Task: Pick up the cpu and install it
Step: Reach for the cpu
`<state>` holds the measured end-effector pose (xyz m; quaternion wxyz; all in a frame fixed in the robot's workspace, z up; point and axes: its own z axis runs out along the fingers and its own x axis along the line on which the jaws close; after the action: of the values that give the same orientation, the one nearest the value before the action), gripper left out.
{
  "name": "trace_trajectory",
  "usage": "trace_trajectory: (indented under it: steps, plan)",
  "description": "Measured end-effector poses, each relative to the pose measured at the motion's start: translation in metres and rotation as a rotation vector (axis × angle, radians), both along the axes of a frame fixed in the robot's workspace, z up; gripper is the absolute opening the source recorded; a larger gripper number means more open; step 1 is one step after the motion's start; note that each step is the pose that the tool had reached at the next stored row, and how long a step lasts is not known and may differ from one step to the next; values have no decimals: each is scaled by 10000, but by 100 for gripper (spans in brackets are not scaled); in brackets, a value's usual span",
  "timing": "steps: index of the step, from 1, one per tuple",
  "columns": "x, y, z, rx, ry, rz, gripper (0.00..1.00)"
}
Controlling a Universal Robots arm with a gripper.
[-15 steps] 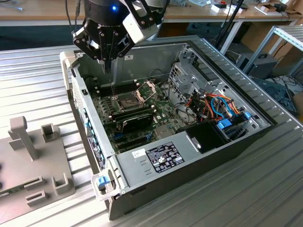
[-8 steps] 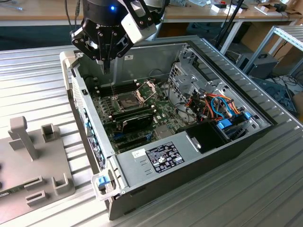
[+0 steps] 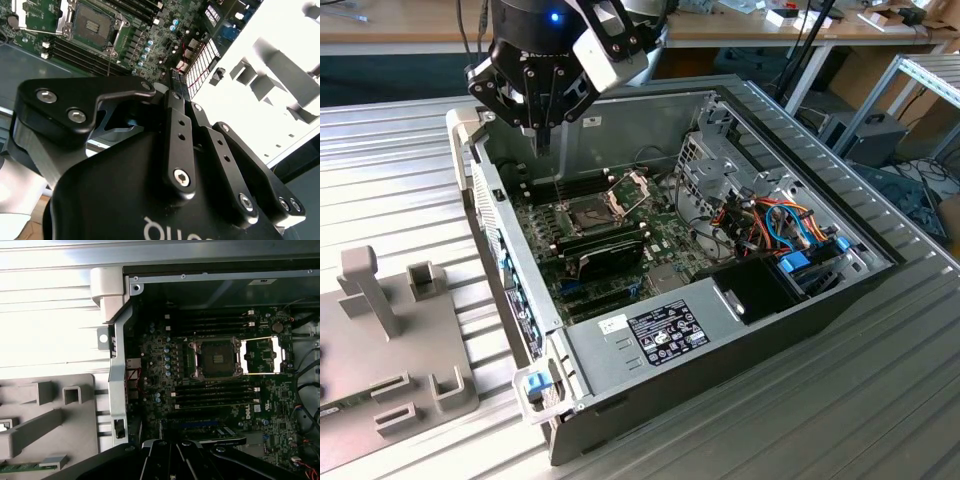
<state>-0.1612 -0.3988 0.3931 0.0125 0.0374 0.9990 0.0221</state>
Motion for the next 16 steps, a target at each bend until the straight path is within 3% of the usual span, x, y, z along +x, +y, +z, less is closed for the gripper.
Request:
trace_trajectory:
  steps: [16]
  plan:
    - [-68,0,0,-1,1,0,11]
